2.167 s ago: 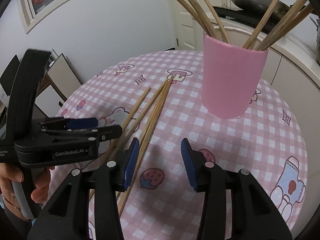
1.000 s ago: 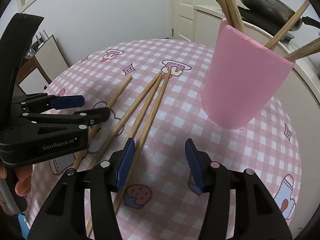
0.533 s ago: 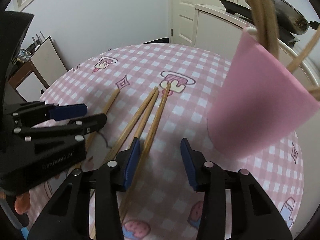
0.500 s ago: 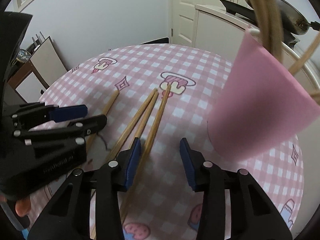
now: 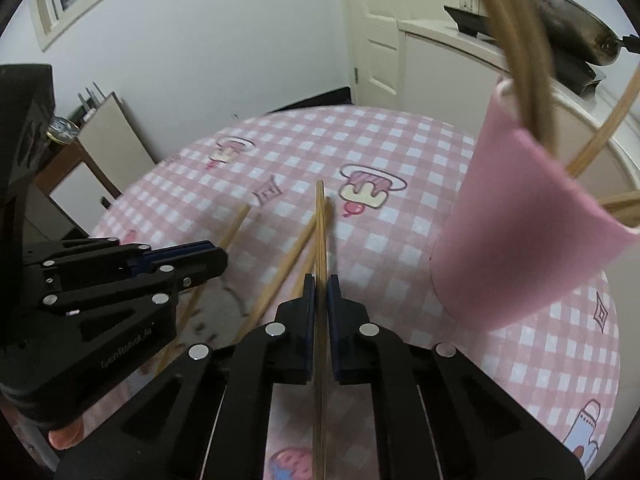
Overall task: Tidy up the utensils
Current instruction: 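Close the left tool on a chopstick while the right tool grasps another, then lift both held chopsticks upright and lower them into the pink cup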
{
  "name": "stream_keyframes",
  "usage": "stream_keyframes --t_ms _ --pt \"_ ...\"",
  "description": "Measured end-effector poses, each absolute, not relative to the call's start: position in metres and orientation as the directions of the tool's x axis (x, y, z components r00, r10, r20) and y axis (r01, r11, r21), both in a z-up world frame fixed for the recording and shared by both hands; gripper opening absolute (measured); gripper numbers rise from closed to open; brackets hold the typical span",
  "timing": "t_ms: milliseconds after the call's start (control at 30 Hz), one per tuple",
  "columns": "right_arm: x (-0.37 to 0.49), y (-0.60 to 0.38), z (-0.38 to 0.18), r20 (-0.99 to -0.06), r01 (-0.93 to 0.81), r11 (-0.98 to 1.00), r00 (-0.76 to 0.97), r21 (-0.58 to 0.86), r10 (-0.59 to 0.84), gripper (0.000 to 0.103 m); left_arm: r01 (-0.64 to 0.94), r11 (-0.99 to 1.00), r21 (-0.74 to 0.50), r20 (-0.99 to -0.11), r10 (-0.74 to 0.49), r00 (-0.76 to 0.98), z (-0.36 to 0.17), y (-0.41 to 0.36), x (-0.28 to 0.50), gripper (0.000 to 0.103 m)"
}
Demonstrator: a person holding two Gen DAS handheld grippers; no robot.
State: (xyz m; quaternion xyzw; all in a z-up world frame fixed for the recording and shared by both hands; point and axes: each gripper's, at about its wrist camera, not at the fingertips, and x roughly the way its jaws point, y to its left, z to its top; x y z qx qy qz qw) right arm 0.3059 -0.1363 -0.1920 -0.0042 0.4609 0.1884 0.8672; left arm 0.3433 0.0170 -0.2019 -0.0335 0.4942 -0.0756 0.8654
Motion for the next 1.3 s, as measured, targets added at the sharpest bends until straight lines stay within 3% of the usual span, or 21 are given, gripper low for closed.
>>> stream_keyframes --t_ms 400,800,1300 --pt "0.253 -0.147 -0.116 -0.684 -0.395 0.891 0.589 0.221 0.431 0.004 0.136 0.979 -0.153 -0.734 -0.205 0.647 -0.115 0.025 0.273 0.006" --pt "0.193 -0.174 -0.052 -0.564 -0.407 0.895 0.703 0.181 0.433 0.004 0.192 0.974 -0.120 -0.578 -0.226 0.784 -0.039 0.005 0.195 0.006" --pt "0.185 -0.217 -0.013 -0.457 -0.344 0.929 0.811 0.133 0.366 0.004 0.214 0.958 -0.192 -0.379 -0.274 0.884 0.007 -0.031 0.199 0.006"
